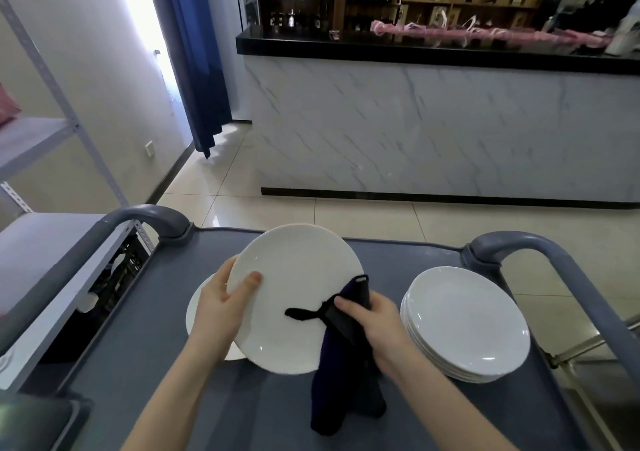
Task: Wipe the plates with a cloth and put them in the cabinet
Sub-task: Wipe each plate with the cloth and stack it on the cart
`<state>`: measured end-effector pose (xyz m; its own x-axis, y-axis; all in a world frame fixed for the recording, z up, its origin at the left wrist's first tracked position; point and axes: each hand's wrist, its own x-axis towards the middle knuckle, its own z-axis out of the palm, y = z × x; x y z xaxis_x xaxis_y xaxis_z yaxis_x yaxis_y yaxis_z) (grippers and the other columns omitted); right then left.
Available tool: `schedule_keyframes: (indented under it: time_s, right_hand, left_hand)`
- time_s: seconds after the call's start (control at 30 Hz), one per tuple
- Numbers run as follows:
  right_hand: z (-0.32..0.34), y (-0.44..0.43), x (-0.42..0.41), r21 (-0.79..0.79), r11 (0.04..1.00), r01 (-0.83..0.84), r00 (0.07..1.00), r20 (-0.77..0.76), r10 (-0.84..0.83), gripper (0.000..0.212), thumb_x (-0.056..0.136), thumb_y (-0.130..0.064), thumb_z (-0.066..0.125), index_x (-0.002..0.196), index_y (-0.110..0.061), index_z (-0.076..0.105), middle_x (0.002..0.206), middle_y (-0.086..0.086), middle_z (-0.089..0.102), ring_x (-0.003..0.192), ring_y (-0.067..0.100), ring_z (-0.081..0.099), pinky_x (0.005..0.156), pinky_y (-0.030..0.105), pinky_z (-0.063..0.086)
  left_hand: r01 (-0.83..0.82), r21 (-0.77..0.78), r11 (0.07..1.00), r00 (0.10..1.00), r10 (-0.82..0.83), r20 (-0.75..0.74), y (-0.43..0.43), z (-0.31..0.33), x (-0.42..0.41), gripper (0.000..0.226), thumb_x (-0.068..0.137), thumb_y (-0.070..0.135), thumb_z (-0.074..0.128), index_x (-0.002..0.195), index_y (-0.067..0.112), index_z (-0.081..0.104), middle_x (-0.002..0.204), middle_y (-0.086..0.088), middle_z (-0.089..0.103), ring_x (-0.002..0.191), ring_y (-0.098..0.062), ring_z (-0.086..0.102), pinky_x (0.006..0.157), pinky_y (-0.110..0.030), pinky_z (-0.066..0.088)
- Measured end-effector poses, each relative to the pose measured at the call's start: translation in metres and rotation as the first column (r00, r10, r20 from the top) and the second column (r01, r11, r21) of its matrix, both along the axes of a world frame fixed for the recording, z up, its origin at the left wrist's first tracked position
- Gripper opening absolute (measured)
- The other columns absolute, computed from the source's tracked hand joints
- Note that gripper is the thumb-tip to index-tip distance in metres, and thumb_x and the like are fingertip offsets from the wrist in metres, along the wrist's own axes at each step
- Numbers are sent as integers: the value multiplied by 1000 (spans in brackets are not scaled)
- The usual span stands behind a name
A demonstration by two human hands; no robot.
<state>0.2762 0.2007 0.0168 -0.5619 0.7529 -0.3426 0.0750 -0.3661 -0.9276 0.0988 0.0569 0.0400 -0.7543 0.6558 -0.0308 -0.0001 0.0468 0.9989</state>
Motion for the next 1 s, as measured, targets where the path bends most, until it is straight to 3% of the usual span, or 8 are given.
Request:
schedule_keyframes:
  time_s: [0.1,0.27,0.43,0.5,0.63,0.73,0.93,1.0]
  right_hand:
    - [26,24,-3,256,955,-151,989,49,143,13,80,-11,78,83,-2,69,76,2,70,71,13,63,64,23,51]
    - [41,23,-17,471,668,-577,811,425,401,16,81,-24,78,77,-13,67,68,-8,58,65,6,51,62,23,40]
    - [29,17,-7,605,739,-296,945,296,136,20,85,-19,74,77,-5,62,64,4,54,64,11,44,63,31,36]
    - [25,10,-1,615,782,-102,983,181,-13,17,87,-19,71,76,-10,62,67,9,59,64,10,45,62,30,38]
    - [21,-11,6,707,704,75,982,70,-175,15,91,-15,67,81,-27,66,64,-8,61,59,0,46,57,19,39]
    - [21,-30,6,797,603,-37,987,123,-102,25,91,-8,67,110,-24,72,96,-19,72,87,-5,64,78,16,49]
    - [11,-51,15,928,252,-274,960,247,134,58,79,2,66,136,-8,57,142,0,55,132,9,50,109,20,37]
    - [9,-52,16,899,311,-310,944,251,214,45,90,-13,66,134,-12,59,139,-9,57,129,0,50,106,14,37]
  left_hand:
    - [217,-148,965,968,-233,-97,2,5,-4,21,85,40,69,103,50,69,100,14,74,86,-6,72,67,-23,56]
    - [403,-400,823,800,-529,-282,13,5,3,27,94,27,71,103,52,68,99,19,73,94,0,67,76,-15,47]
    - [-21,-235,972,946,-58,-320,8,1,5,21,95,27,68,106,45,67,93,23,72,88,4,66,73,-7,46]
    - [-204,-197,959,942,138,-307,1,-3,13,21,98,26,62,111,42,63,90,14,72,84,-2,70,80,-21,53]
    - [-38,-224,974,997,53,64,7,-6,42,32,98,46,56,125,57,42,102,1,74,85,-13,76,82,-33,58]
    - [74,-106,992,890,-17,455,30,4,54,53,96,58,51,143,56,27,111,-10,71,94,-22,75,82,-37,58]
    - [-9,-132,991,735,96,671,48,14,38,80,90,50,67,154,40,20,120,-16,62,92,-33,69,67,-38,54]
    - [-41,-113,993,716,108,690,45,9,32,67,98,31,62,154,31,26,128,-16,59,99,-33,66,70,-39,52]
